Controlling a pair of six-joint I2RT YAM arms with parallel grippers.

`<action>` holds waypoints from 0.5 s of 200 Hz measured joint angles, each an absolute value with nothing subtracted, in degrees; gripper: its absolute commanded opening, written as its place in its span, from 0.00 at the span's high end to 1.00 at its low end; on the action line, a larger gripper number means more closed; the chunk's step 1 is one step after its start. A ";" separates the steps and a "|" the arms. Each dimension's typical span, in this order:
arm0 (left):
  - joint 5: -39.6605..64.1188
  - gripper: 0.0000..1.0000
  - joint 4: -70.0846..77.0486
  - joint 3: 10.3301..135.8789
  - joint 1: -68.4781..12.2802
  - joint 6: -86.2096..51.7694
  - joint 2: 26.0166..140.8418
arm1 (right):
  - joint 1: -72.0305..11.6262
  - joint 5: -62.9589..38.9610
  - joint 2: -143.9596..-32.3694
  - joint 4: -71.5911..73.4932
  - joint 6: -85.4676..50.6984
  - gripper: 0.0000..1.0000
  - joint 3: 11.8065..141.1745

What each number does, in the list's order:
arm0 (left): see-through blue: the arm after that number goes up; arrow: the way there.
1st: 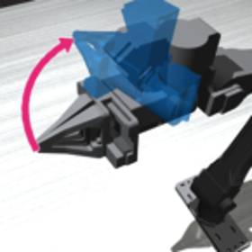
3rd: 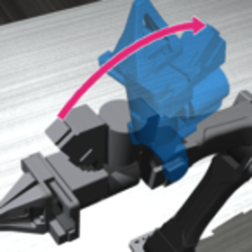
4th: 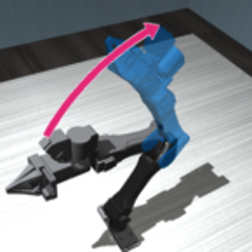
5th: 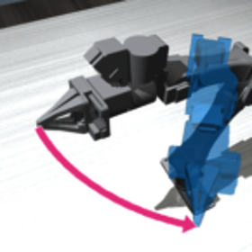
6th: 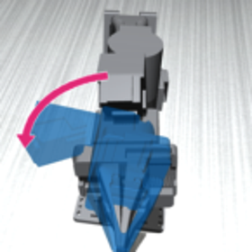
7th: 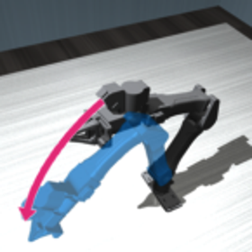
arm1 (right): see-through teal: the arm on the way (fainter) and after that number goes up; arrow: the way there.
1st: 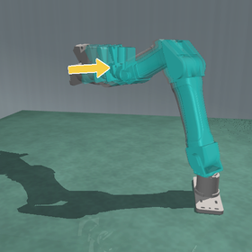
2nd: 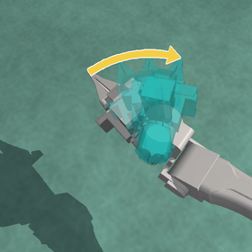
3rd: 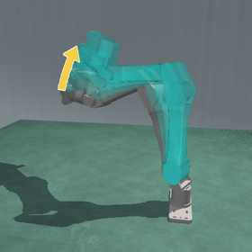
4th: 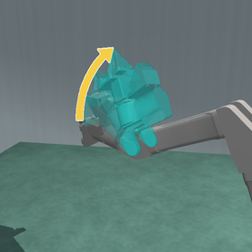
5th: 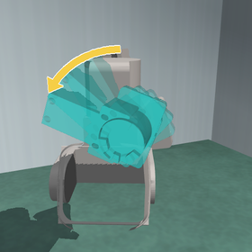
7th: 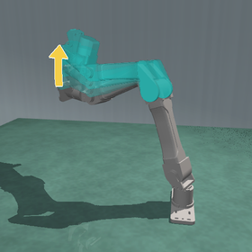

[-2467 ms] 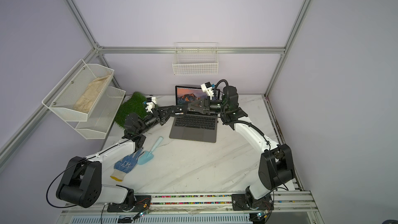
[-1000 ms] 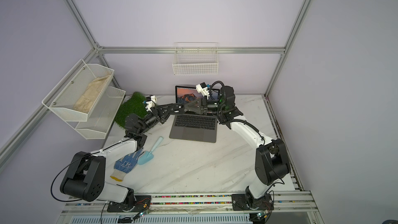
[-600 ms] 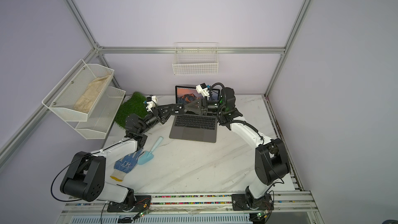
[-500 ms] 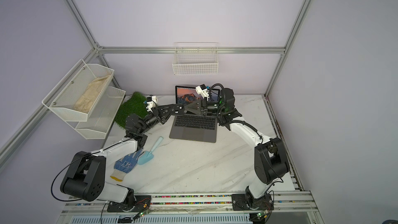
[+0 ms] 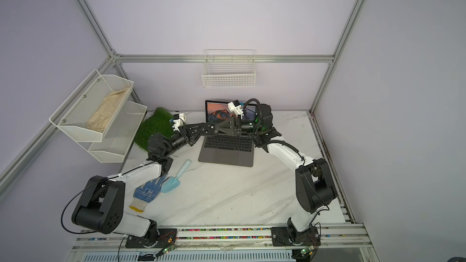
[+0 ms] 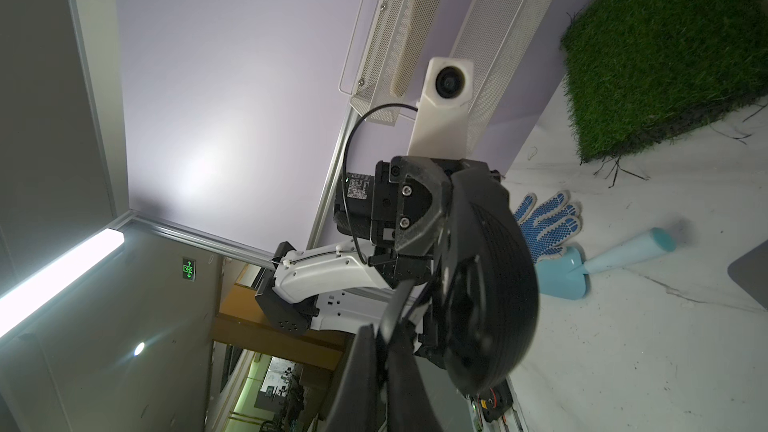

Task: Insert the wireless mouse receiver into the laptop
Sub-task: Close the lid on the mouse.

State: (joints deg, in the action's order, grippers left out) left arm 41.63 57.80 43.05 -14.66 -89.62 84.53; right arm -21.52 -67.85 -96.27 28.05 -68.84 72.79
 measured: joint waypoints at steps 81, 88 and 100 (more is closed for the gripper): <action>41.78 1.00 57.67 43.05 -14.66 -89.97 85.43 | -20.67 -67.85 -95.68 22.44 -63.81 1.00 72.79; 41.80 1.00 57.60 43.05 -14.66 -89.97 85.54 | -20.67 -67.85 -95.68 22.09 -63.51 1.00 72.79; 41.85 1.00 57.47 43.05 -14.66 -89.97 85.60 | -20.67 -67.81 -95.68 21.56 -63.00 1.00 72.79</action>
